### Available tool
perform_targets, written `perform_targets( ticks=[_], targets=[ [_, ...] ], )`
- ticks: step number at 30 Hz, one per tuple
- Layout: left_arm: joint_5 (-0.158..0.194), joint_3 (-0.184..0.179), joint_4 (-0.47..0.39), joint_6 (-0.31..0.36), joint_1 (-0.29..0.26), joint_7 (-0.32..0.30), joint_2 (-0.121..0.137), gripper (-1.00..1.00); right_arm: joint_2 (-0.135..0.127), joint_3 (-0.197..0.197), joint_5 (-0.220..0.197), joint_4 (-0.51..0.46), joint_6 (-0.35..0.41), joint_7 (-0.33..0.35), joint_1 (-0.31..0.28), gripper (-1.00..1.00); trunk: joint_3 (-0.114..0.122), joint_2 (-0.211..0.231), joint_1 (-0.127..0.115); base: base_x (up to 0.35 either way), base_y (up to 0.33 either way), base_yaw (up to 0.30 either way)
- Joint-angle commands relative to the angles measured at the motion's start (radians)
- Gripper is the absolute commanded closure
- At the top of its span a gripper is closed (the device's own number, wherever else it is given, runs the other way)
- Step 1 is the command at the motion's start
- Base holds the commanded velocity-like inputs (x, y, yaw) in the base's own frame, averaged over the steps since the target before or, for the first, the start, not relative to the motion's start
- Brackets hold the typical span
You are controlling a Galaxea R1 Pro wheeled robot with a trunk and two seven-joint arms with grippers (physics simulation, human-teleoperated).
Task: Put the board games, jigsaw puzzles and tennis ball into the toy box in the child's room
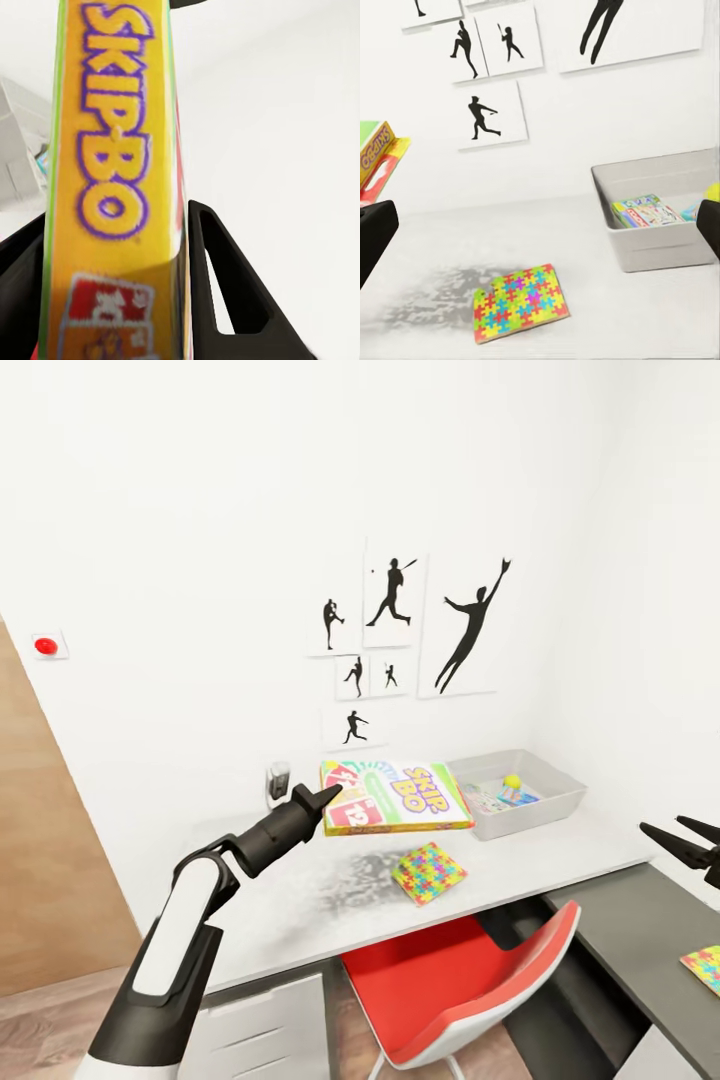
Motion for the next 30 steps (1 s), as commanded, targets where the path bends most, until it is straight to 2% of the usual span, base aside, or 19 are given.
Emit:
perform_targets(
  ticks=[1, 7, 11, 18, 21, 23, 24, 28, 30],
  targets=[
    [0.015, 0.002, -0.002, 0.001, 0.000, 0.008, 0.000, 1.00, 0.000, -0.001, -0.004, 0.001, 0.007, 0.002, 0.000, -1.00, 0.000, -0.001, 0.000, 0.000, -0.325, -0.025],
    [0.014, 0.008, -0.003, -0.002, -0.003, 0.013, 0.003, 1.00, -0.002, 0.000, -0.004, 0.001, 0.008, 0.002, 0.000, -1.00, 0.000, -0.001, 0.000, 0.000, -0.325, -0.177],
    [0.015, 0.057, -0.003, -0.003, -0.007, 0.017, 0.011, 1.00, -0.005, 0.002, -0.004, 0.001, 0.014, 0.005, 0.000, -1.00, 0.000, -0.001, 0.000, 0.044, -0.324, -0.274],
    [0.015, 0.077, -0.003, -0.003, -0.006, 0.017, 0.012, 1.00, -0.005, -0.003, -0.004, 0.001, 0.024, 0.020, 0.000, -1.00, 0.000, -0.001, 0.000, 0.168, -0.292, -0.269],
    [0.015, 0.080, -0.003, -0.003, -0.005, 0.015, 0.014, 1.00, -0.004, -0.010, -0.003, 0.001, 0.022, 0.110, 0.072, -1.00, 0.000, -0.001, 0.000, 0.276, -0.217, -0.078],
    [0.015, 0.081, -0.003, -0.003, -0.006, 0.014, 0.014, 1.00, -0.004, -0.033, 0.002, 0.001, -0.033, 0.258, 0.170, -1.00, 0.000, -0.001, 0.000, 0.293, -0.199, -0.030],
    [0.015, 0.082, -0.003, -0.003, -0.006, 0.014, 0.014, 1.00, -0.004, -0.038, 0.007, 0.001, -0.049, 0.287, 0.189, -1.00, 0.000, -0.001, 0.000, 0.299, -0.193, -0.013],
    [0.014, 0.091, -0.003, -0.004, -0.005, 0.015, 0.024, 1.00, -0.005, -0.044, 0.023, 0.001, -0.068, 0.323, 0.213, -1.00, 0.000, -0.001, 0.000, 0.302, -0.192, -0.036],
    [0.014, 0.119, -0.003, -0.008, 0.001, 0.018, 0.030, 1.00, -0.004, -0.045, 0.028, 0.001, -0.071, 0.332, 0.219, -1.00, 0.000, -0.001, 0.000, 0.239, -0.155, -0.200]
  ],
)
